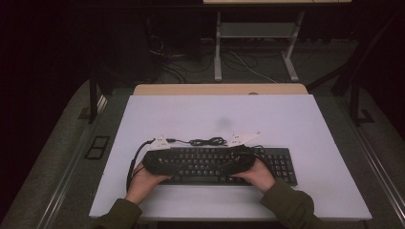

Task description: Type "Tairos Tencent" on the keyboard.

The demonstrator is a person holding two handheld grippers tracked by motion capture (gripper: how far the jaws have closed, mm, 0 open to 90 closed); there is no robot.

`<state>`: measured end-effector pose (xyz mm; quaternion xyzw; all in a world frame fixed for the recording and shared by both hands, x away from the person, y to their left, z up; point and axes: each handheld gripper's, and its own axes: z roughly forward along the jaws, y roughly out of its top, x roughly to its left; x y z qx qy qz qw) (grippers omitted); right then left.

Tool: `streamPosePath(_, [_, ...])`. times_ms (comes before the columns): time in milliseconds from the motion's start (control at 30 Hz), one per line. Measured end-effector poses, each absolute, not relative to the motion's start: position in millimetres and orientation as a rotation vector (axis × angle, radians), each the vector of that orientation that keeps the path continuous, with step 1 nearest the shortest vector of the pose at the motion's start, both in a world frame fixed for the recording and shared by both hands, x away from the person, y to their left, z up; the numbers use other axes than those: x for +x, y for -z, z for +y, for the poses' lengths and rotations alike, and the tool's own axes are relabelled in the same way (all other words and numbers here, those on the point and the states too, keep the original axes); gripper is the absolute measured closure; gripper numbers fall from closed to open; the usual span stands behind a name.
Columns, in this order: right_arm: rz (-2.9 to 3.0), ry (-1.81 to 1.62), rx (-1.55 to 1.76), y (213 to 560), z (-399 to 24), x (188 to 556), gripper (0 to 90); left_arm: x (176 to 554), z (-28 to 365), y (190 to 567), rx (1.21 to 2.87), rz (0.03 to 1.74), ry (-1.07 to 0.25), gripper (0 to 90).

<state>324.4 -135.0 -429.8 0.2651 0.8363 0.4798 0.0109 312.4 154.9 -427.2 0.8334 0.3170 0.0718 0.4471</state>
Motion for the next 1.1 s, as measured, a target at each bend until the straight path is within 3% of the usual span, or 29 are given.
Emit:
streamPosePath(600, [2.589, -1.494, 0.843, 430.9, -139.3, 326.7, 28.2, 321.4, 132.3, 427.6, 2.102, 0.714, -0.114, 88.6])
streamPosePath(1100, [2.585, -1.502, 0.846, 430.5, -141.0, 326.8, 28.2, 328.6, 119.4, 435.0, 2.160, 0.723, -0.135, 89.0])
